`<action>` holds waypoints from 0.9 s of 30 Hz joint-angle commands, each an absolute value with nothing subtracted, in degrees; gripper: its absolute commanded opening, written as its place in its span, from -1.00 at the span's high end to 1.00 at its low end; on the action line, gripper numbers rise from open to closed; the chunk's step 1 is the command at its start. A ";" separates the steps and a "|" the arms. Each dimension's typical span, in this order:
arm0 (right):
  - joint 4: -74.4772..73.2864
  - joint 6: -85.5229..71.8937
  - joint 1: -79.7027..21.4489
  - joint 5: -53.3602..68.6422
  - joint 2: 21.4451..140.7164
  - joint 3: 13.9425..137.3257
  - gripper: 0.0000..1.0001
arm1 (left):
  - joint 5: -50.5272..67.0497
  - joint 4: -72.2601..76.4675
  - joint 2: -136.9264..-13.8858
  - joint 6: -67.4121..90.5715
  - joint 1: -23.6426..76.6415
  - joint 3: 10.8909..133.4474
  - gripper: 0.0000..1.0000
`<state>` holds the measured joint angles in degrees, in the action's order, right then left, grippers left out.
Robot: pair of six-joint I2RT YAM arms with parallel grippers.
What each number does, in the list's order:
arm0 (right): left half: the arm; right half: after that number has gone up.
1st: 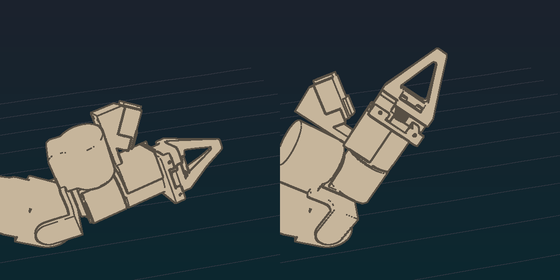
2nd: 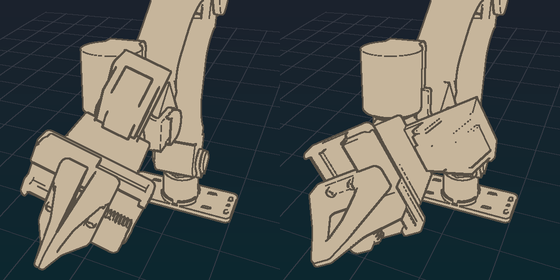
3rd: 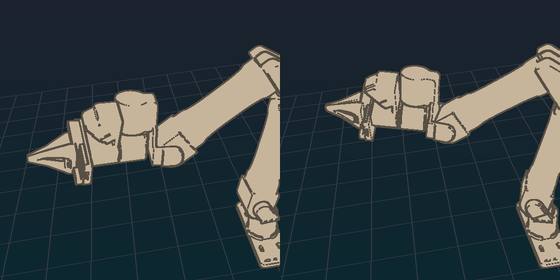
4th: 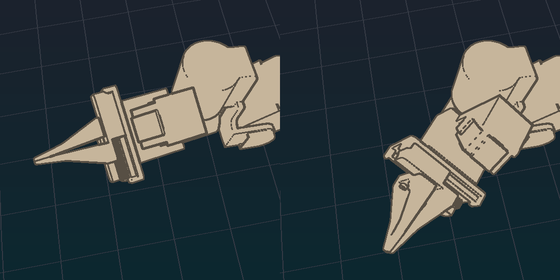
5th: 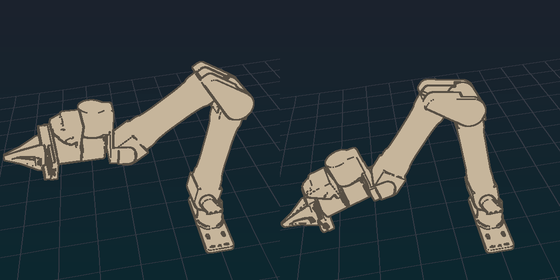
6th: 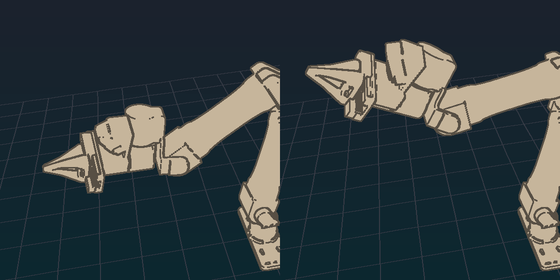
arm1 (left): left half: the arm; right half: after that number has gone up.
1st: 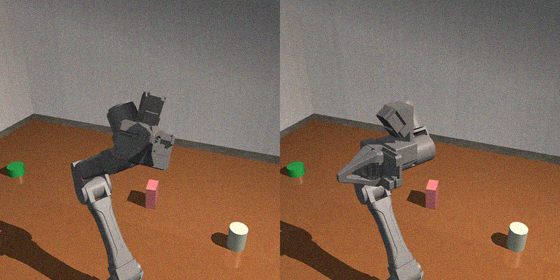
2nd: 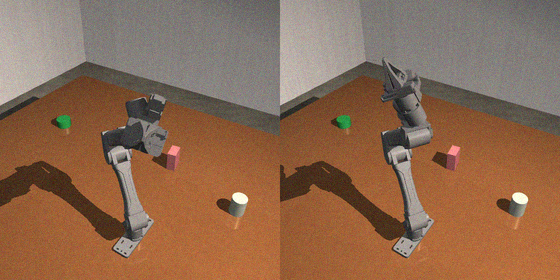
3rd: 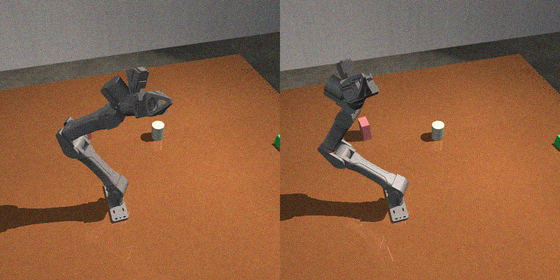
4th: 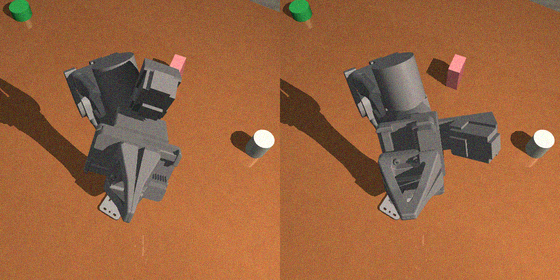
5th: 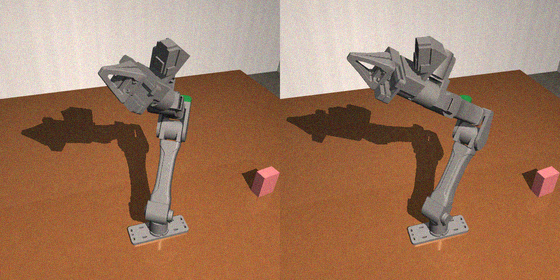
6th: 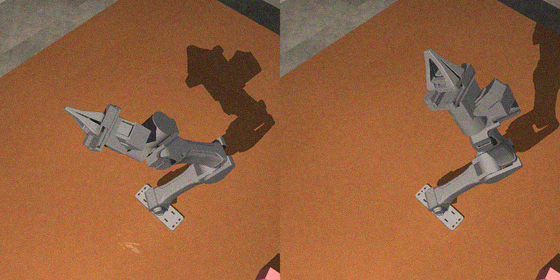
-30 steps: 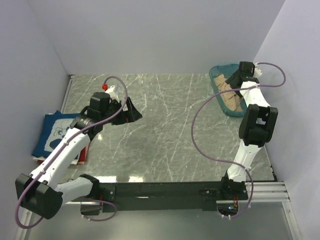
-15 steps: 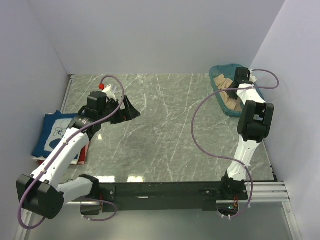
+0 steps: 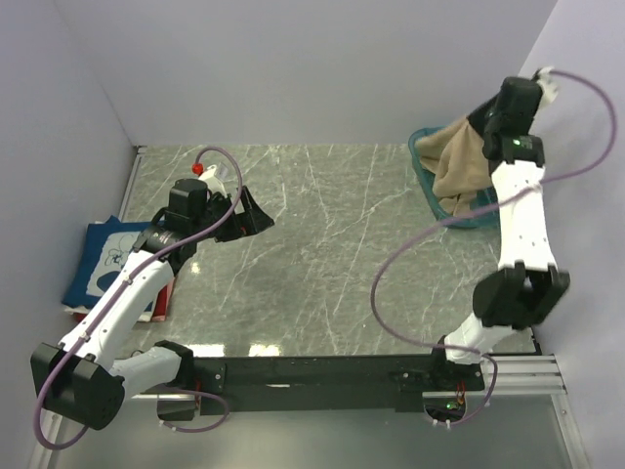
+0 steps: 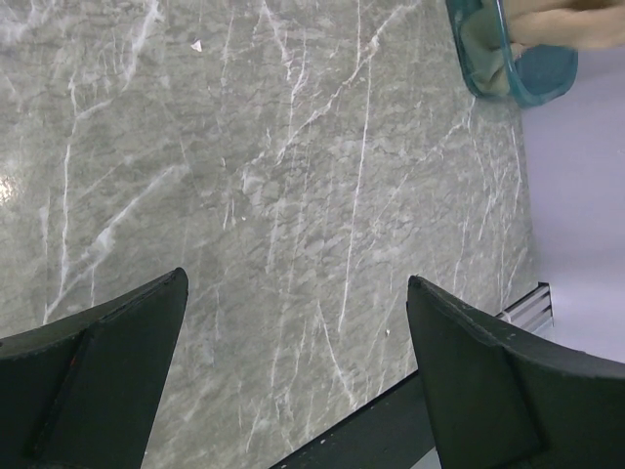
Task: Fold and stack the t-shirts
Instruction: Grab the tshirt from the pile, then move the tshirt to the center of the board
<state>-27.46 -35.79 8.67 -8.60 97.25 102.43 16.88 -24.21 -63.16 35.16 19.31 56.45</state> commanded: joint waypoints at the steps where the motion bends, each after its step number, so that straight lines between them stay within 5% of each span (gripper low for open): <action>1: -23.47 -35.25 4.84 -6.86 85.62 108.88 1.00 | 16.88 -21.88 -61.61 34.89 19.07 55.99 -0.99; 9: -19.52 -33.31 -11.49 -4.13 72.18 116.54 1.00 | 16.00 -21.62 -61.08 35.16 19.07 55.72 -0.99; 15: -11.43 -37.79 -17.40 4.03 66.28 109.88 1.00 | 15.29 -21.36 -60.56 35.42 19.07 55.46 -0.99; 27: -0.18 -44.29 -12.32 11.22 65.91 72.56 0.97 | 14.42 -19.07 -57.75 40.95 19.16 46.94 -0.93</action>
